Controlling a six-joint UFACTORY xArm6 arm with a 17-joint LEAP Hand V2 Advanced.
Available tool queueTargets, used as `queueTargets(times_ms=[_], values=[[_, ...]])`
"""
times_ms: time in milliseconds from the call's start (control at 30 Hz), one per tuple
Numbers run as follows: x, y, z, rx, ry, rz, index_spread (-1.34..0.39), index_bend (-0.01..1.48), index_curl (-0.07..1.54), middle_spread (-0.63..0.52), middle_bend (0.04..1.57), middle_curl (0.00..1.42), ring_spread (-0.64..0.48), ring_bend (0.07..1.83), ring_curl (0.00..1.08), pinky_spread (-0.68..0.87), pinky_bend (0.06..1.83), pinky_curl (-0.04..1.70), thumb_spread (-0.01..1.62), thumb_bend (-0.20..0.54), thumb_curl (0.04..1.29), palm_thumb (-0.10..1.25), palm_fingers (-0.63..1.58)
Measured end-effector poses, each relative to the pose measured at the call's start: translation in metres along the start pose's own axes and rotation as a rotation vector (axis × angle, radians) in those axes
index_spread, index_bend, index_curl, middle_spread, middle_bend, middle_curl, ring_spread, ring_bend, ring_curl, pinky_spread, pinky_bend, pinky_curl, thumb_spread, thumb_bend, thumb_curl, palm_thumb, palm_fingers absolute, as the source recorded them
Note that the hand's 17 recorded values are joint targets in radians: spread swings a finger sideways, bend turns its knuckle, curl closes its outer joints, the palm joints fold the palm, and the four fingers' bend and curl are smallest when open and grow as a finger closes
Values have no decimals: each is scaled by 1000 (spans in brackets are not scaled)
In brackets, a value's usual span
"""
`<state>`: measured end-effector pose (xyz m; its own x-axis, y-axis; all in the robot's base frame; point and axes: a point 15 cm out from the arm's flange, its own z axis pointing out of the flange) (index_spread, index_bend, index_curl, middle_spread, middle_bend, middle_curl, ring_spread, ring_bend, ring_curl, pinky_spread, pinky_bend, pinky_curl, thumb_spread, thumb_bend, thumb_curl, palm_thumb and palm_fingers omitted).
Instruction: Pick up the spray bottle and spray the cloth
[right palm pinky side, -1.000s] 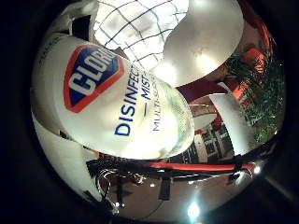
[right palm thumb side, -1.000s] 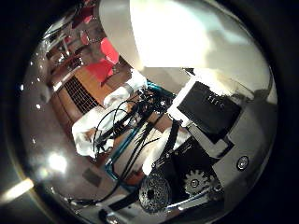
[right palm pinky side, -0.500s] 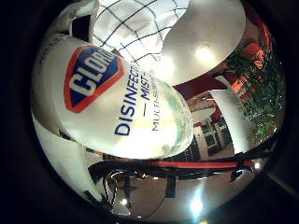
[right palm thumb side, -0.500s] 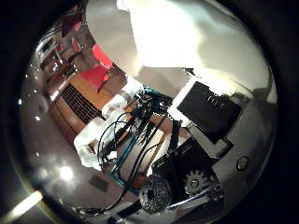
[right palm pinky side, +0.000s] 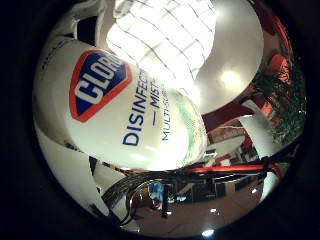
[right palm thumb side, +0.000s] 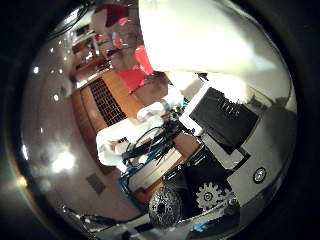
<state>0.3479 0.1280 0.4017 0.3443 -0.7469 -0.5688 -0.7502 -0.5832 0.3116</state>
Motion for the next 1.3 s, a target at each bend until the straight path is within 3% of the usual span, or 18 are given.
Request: queueTargets(times_ms=[300, 433, 600, 933, 1300], values=[[-114, -34, -17, 213, -217, -374, -192, 1179, 693, -92, 1382, 617, -168, 1472, 624, -185, 1013, 1392, 1151, -12, 678, 1030, 1180], [-159, -57, -2, 264, -313, -475, -192, 1179, 695, -92, 1386, 618, -168, 1472, 624, -186, 1012, 1398, 1145, -12, 681, 1026, 1180], [-196, -95, 10, 407, -481, -507, -186, 1183, 695, -92, 1382, 618, -168, 1471, 624, -187, 1009, 1403, 1132, -11, 687, 1026, 1181], [-232, -158, 45, 551, -762, -532, -180, 1183, 695, -91, 1379, 618, -166, 1472, 622, -188, 1003, 1408, 1122, -12, 702, 1010, 1188], [-207, -203, 102, 556, -749, -530, -181, 1181, 699, -91, 1379, 617, -164, 1475, 617, -189, 1000, 1412, 1104, -11, 719, 1004, 1188]])
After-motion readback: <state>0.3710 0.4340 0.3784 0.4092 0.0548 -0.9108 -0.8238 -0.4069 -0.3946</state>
